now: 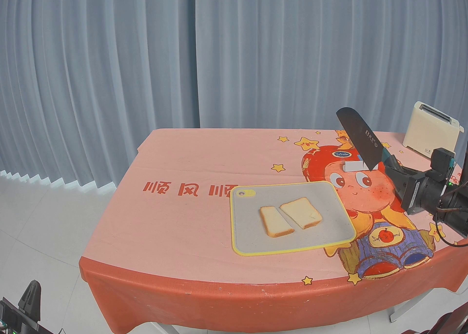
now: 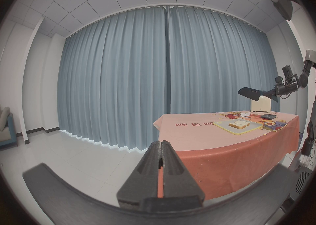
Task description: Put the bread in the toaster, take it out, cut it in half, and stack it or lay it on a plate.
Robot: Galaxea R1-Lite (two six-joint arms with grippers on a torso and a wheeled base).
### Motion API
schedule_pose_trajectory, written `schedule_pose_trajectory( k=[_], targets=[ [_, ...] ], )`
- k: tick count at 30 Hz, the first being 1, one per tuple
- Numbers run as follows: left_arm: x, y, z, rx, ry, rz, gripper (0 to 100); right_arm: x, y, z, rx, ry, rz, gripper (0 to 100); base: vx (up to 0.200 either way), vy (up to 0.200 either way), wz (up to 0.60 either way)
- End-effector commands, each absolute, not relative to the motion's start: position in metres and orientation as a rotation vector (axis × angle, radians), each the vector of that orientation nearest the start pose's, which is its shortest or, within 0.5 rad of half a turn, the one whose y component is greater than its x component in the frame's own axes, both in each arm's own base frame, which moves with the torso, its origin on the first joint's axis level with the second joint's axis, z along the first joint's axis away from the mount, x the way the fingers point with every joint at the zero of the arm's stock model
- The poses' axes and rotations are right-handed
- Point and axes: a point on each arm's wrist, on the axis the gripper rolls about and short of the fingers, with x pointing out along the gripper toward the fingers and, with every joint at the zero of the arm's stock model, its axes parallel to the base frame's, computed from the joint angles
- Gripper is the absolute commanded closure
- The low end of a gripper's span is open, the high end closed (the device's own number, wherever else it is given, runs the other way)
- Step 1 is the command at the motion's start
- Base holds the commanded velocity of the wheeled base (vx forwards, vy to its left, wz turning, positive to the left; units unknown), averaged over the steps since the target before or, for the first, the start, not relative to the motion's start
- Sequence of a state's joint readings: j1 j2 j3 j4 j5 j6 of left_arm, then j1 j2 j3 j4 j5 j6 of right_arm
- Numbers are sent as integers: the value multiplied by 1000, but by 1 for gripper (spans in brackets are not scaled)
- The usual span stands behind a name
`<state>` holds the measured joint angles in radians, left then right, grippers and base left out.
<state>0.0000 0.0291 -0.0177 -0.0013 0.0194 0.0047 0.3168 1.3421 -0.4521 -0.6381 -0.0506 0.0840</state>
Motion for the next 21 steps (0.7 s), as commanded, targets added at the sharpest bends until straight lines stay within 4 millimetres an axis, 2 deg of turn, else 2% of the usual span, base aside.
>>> schedule_pose_trajectory(
  k=[1,21],
  targets=[
    [-20,0,76,5,29,20,100,191,60,179,38,259,249,100,0,0,0],
    [-20,0,76,5,29,20,100,194,59,177,36,266,239,100,0,0,0]
  ],
)
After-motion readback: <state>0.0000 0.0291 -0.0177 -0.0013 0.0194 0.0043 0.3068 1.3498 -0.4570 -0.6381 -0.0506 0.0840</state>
